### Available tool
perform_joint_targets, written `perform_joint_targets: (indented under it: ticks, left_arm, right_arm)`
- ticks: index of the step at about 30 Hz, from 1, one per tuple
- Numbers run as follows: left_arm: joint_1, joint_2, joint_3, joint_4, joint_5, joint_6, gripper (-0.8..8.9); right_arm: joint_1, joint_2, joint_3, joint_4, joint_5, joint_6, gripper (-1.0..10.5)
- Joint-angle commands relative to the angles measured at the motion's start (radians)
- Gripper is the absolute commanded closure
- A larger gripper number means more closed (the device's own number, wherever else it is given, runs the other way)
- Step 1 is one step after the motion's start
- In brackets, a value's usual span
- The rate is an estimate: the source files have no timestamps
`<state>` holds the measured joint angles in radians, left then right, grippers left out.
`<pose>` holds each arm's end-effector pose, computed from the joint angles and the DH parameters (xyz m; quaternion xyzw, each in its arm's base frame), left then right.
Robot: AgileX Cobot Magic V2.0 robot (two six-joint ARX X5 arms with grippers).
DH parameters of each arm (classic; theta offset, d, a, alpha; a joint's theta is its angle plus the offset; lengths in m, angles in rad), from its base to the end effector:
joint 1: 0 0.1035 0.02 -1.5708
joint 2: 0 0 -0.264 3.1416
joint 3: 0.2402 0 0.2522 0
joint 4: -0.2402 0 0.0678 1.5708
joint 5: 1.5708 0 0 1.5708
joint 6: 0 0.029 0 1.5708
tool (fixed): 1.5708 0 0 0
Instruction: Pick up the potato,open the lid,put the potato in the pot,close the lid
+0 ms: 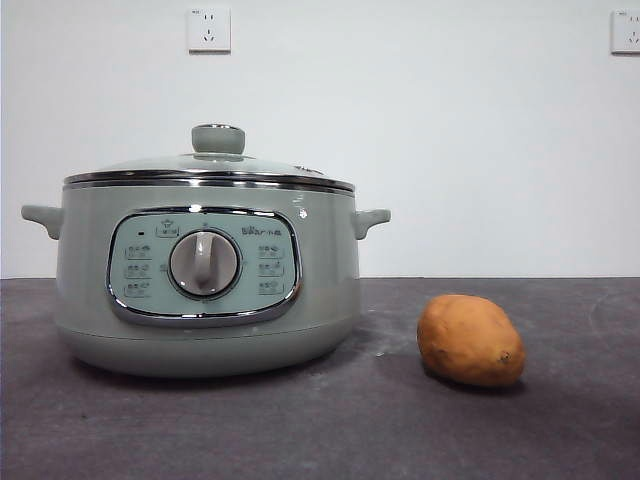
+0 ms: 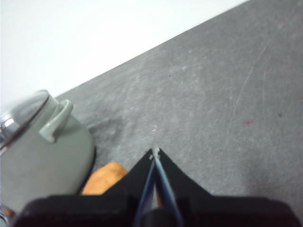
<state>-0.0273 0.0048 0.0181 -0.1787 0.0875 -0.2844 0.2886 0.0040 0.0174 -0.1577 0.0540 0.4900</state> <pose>0.0954 -0.0051 0.1521 -0.1435 0.0898 -0.0449 0.9845 0.0924 0.0258 0.1539 0.2283 0.0972 0.0960 0.9639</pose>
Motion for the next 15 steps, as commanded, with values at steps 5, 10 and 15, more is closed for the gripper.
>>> perform_joint_targets:
  ticks: [5,10,15]
  left_arm:
    - [0.002,-0.003,-0.013,0.011,0.061,-0.139,8.18]
    - [0.002,-0.002,0.024,0.007,0.130,-0.139,8.20]
    - [0.002,0.009,0.141,-0.098,0.129,-0.134,8.20]
  right_arm:
    - [0.000,-0.002,-0.010,0.007,-0.004,0.060,9.5]
    - [0.000,0.009,0.039,-0.059,-0.002,0.059,9.6]
    - [0.000,0.055,0.126,-0.111,-0.003,0.058,9.6]
